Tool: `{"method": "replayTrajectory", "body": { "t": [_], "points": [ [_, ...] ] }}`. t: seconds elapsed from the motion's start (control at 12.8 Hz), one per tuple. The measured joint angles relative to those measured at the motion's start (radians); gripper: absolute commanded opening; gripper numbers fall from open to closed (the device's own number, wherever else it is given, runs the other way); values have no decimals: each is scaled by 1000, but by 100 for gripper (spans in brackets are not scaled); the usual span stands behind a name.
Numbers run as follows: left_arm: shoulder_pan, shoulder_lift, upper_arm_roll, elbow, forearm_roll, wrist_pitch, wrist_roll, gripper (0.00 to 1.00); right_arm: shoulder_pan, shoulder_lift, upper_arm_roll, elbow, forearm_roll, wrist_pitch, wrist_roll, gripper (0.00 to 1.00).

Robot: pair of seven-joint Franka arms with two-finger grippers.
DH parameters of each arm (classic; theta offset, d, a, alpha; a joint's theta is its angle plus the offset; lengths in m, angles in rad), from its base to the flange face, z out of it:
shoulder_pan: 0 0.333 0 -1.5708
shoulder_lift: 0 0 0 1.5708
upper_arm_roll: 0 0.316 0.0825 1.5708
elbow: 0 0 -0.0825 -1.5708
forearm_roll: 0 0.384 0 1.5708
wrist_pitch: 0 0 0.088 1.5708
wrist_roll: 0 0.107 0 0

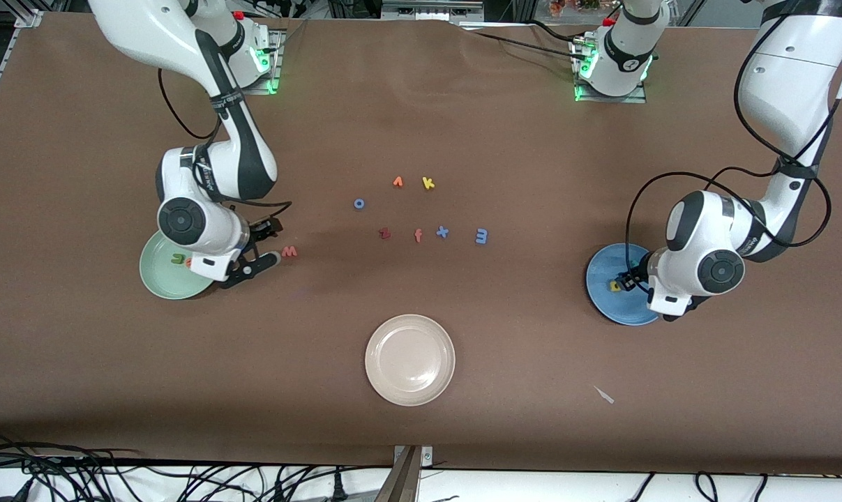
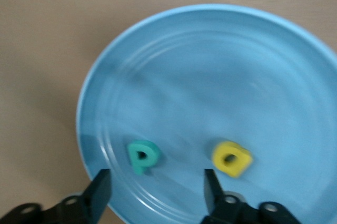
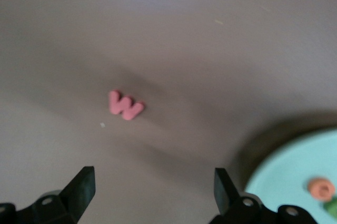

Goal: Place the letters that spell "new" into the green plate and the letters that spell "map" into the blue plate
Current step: 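Reach the right gripper to pink w while the left gripper reaches blue E, then grasp the pink w with the right gripper while the left grasps blue E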

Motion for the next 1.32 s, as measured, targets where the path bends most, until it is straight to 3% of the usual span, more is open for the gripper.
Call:
{"method": "replayTrajectory", "body": {
  "t": [0.31, 0.62, 0.86, 1.17, 1.32],
  "points": [
    [-1, -40, -151, 27, 0, -49, 0, 100, -1, 11, 15, -15, 0, 95, -365, 100],
    [-35, -46, -331, 50, 0, -63, 19, 100, 2, 39, 50, -42, 0, 206, -546, 100],
    [-121, -25, -337, 47, 0, -55, 109, 100, 4, 51, 60, -79, 0, 281, -655, 99],
    [-184, 62, -321, 48, 13, 88, 197, 100, 5, 64, 68, -87, 0, 302, -735, 89],
    [-226, 92, -301, 49, 91, 114, 202, 100, 5, 66, 72, -87, 0, 305, -745, 81]
  ]
}}
